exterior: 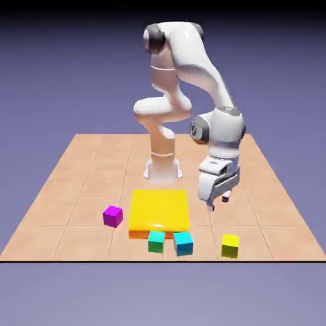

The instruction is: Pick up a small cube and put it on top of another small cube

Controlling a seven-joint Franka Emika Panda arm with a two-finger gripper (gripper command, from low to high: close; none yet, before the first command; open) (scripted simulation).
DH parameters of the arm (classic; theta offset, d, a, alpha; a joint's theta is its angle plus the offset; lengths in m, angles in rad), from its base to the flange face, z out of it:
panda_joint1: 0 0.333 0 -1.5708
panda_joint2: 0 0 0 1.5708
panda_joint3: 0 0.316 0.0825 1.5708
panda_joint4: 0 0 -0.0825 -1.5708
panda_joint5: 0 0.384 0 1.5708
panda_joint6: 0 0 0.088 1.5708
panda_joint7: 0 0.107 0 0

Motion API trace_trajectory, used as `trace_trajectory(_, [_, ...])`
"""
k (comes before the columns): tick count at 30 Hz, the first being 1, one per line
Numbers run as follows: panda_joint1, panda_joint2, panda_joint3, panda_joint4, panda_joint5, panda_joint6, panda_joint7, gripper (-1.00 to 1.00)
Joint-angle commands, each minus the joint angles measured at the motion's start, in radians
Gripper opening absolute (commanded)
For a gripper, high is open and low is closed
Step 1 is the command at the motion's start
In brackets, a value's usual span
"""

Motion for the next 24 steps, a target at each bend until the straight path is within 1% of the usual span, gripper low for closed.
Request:
trace_trajectory(1, [0.015, 0.036, 0.001, 0.027, -0.01, -0.025, -0.021, 0.0])
trace_trajectory(7, [0.107, 0.253, 0.006, 0.192, -0.071, -0.177, -0.144, 0.0])
trace_trajectory(8, [0.108, 0.257, 0.006, 0.194, -0.072, -0.179, -0.146, 0.0])
trace_trajectory(9, [0.108, 0.257, 0.006, 0.194, -0.072, -0.179, -0.146, 0.0])
trace_trajectory(13, [0.104, 0.386, -0.017, 0.19, -0.106, -0.045, -0.117, 0.0])
trace_trajectory(14, [0.104, 0.386, -0.017, 0.19, -0.106, -0.045, -0.117, -1.0])
trace_trajectory(15, [0.104, 0.386, -0.017, 0.19, -0.106, -0.045, -0.117, -1.0])
trace_trajectory(19, [0.095, 0.25, 0.008, 0.19, -0.064, -0.184, -0.127, -1.0])
trace_trajectory(24, [-0.051, 0.176, 0.028, 0.145, 0.024, -0.241, 0.091, -1.0])
